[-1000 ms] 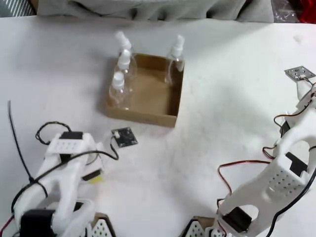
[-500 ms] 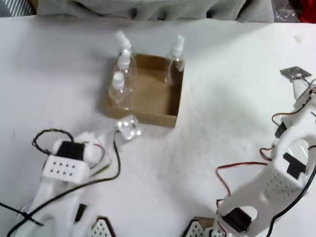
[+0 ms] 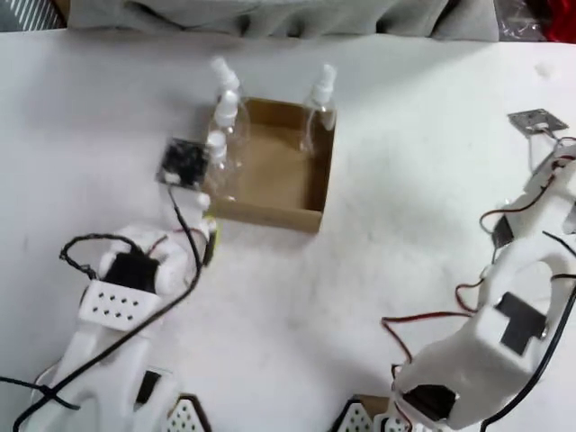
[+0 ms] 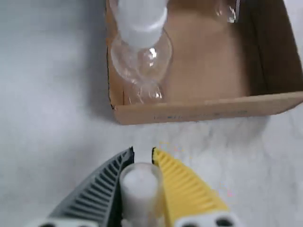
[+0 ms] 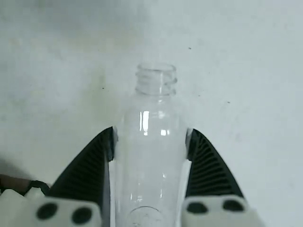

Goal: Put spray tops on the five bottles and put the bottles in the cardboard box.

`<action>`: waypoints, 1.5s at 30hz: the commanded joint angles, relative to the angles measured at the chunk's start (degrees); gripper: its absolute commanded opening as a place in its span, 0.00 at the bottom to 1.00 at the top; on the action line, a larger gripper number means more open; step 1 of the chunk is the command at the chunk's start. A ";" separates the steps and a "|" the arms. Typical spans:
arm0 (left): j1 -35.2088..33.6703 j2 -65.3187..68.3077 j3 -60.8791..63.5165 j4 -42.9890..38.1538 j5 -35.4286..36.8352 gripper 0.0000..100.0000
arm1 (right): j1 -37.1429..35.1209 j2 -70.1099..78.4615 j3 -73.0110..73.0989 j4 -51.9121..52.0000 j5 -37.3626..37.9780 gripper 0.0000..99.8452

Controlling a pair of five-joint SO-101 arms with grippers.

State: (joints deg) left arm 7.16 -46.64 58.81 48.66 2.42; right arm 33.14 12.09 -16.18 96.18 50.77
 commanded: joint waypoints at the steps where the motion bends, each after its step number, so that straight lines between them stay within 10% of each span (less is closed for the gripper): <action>1: 0.22 -1.63 -8.09 2.37 5.36 0.02 | -3.30 -11.65 10.11 -5.58 -2.29 0.02; 16: -2.07 -1.71 -17.41 10.73 6.77 0.02 | -22.99 -33.54 33.41 -14.02 -14.59 0.02; 32: -14.20 -2.15 -24.44 4.66 30.15 0.02 | -52.79 -48.84 38.59 -25.01 -35.43 0.02; 45: -18.95 -2.24 -24.53 -5.01 44.22 0.02 | -60.18 -68.18 67.25 -49.45 -39.56 0.02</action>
State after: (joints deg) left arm -11.12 -46.64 38.24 47.87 43.47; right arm -25.41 -49.54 45.27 53.89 11.74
